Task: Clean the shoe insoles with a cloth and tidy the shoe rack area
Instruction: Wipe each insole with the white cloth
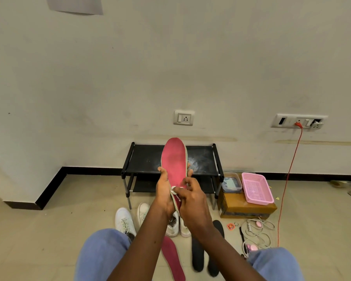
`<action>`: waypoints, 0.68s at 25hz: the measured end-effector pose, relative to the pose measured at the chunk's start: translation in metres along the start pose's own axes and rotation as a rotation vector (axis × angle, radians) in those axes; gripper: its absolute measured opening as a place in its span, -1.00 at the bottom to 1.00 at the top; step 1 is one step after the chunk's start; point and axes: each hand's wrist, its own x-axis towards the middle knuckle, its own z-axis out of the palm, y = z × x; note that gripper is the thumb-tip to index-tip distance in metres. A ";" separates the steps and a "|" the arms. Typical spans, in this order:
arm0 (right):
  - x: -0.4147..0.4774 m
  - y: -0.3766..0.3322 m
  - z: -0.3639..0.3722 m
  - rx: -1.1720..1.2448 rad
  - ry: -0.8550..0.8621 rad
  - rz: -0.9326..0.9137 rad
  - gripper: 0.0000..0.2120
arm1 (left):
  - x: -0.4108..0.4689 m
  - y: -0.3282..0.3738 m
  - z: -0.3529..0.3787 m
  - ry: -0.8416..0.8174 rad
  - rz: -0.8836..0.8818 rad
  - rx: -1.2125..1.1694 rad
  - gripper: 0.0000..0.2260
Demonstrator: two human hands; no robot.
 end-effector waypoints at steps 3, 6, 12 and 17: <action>0.003 0.006 0.006 -0.099 -0.110 -0.045 -0.78 | 0.001 0.000 -0.002 -0.005 -0.007 -0.040 -0.30; 0.006 -0.001 0.006 -0.360 -0.006 0.009 -0.74 | -0.009 -0.004 0.003 -0.055 -0.066 0.100 -0.32; 0.000 -0.008 -0.001 -0.272 -0.030 0.038 -0.74 | -0.010 -0.010 -0.001 -0.070 -0.026 0.003 -0.46; 0.003 -0.008 -0.019 -0.090 -0.165 -0.030 -0.82 | 0.000 0.003 -0.003 -0.103 0.006 -0.129 -0.46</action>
